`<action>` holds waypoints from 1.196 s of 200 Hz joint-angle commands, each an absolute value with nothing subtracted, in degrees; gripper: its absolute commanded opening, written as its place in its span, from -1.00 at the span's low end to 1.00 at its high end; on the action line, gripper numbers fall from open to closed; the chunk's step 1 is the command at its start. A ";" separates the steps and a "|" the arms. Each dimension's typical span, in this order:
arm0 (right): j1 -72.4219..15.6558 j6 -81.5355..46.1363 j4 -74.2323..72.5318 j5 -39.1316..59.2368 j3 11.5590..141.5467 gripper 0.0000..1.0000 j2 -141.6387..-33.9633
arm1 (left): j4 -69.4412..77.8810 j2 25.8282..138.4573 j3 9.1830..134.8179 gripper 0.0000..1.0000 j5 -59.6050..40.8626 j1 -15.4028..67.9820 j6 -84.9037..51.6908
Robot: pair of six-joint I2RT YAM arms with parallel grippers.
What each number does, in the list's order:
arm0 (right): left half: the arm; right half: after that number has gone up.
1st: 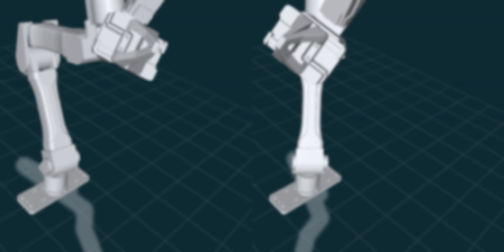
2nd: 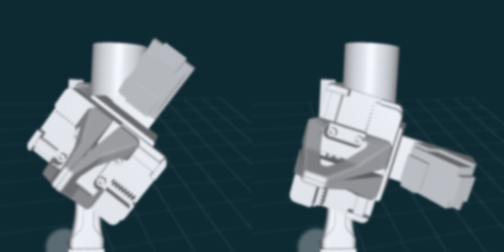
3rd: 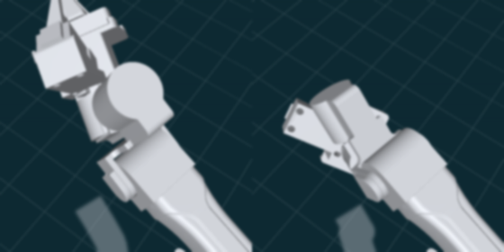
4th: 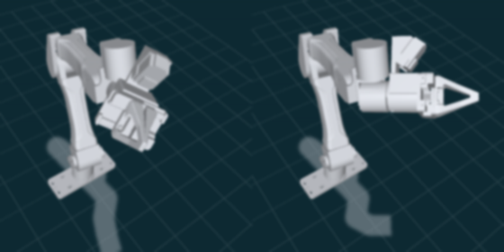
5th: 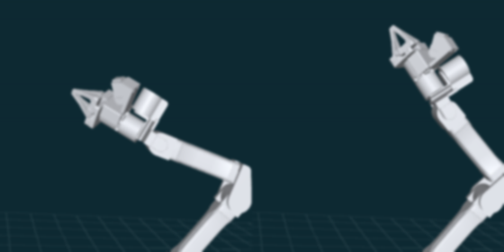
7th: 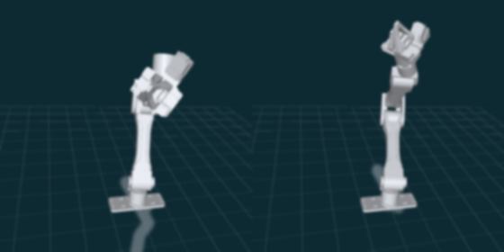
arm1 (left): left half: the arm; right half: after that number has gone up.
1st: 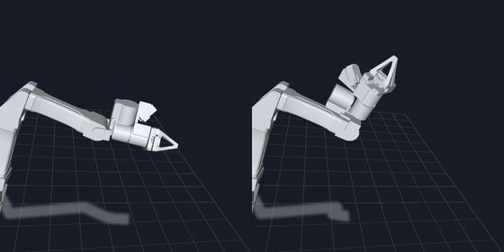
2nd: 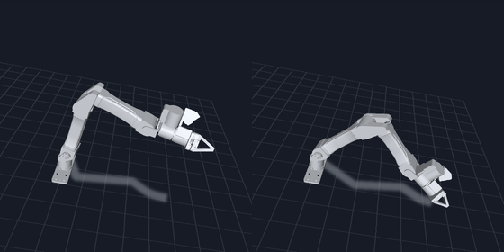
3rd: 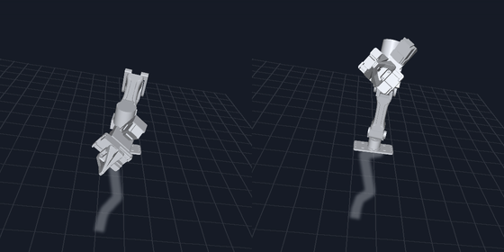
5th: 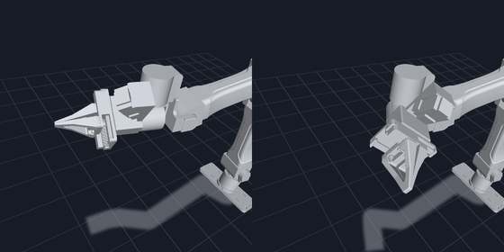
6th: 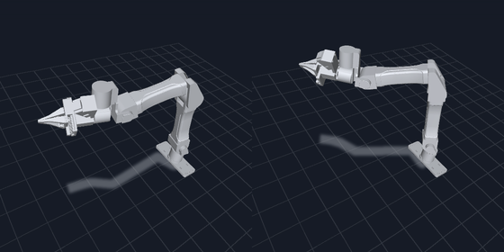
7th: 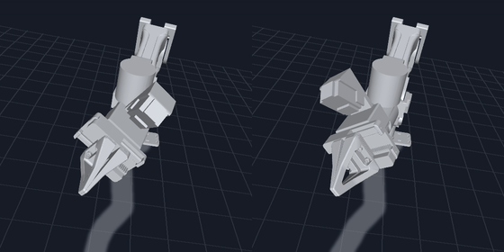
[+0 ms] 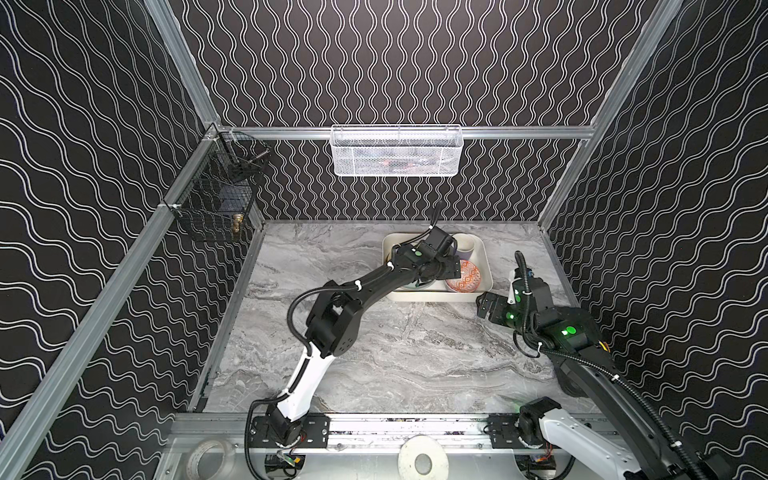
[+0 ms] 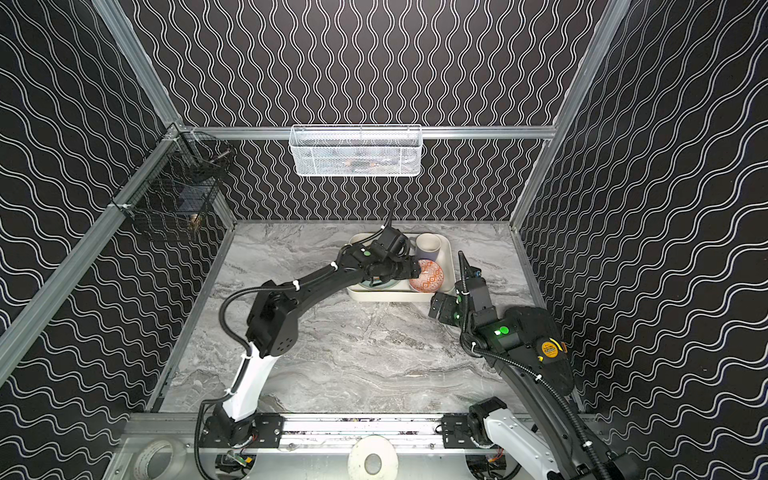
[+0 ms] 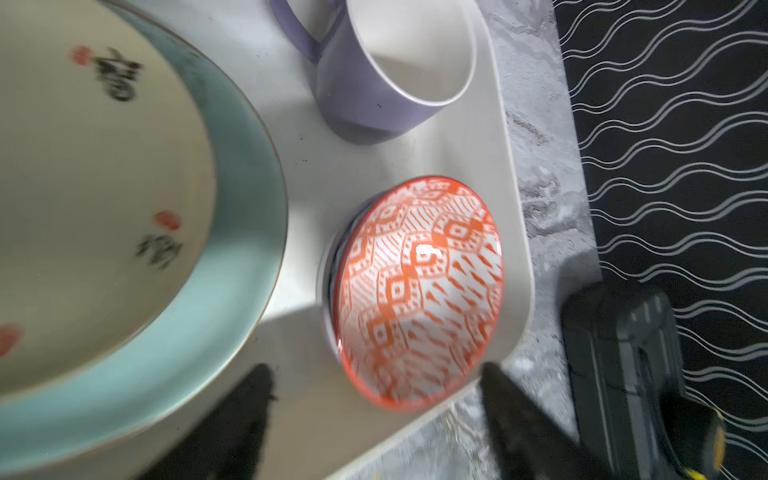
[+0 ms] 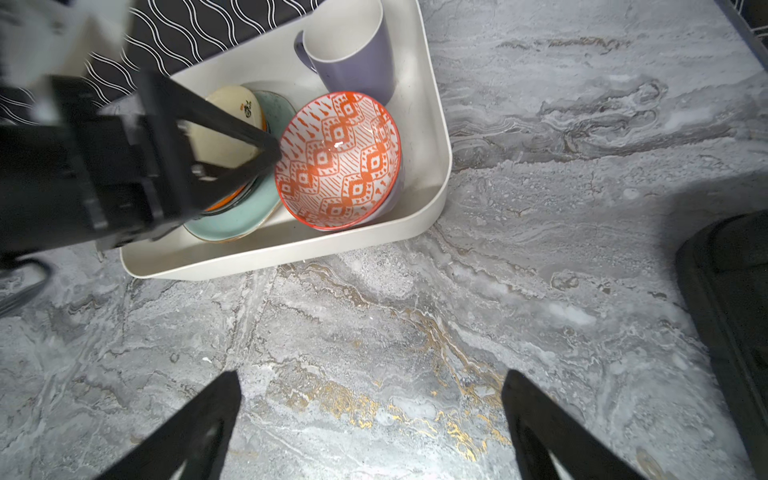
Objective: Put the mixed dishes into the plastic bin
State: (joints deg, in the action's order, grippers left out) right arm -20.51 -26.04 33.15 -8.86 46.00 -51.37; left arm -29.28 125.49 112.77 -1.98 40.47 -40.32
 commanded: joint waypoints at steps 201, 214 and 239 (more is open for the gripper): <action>-20.06 -26.91 37.12 -13.44 46.87 0.98 -50.33 | -18.71 105.29 75.81 0.64 14.32 30.23 -38.03; -20.04 -26.50 37.35 -14.25 46.93 0.98 -50.19 | -19.25 106.85 76.76 0.58 14.50 30.31 -38.32; -20.04 -25.97 36.77 -13.59 47.28 0.98 -50.55 | -21.32 109.25 78.47 0.35 15.60 30.25 -37.73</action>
State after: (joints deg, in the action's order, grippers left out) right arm -20.10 -26.46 36.42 -12.84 46.63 -50.39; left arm -19.81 107.83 77.01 15.00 30.33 -37.74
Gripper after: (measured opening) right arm 0.991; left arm 0.725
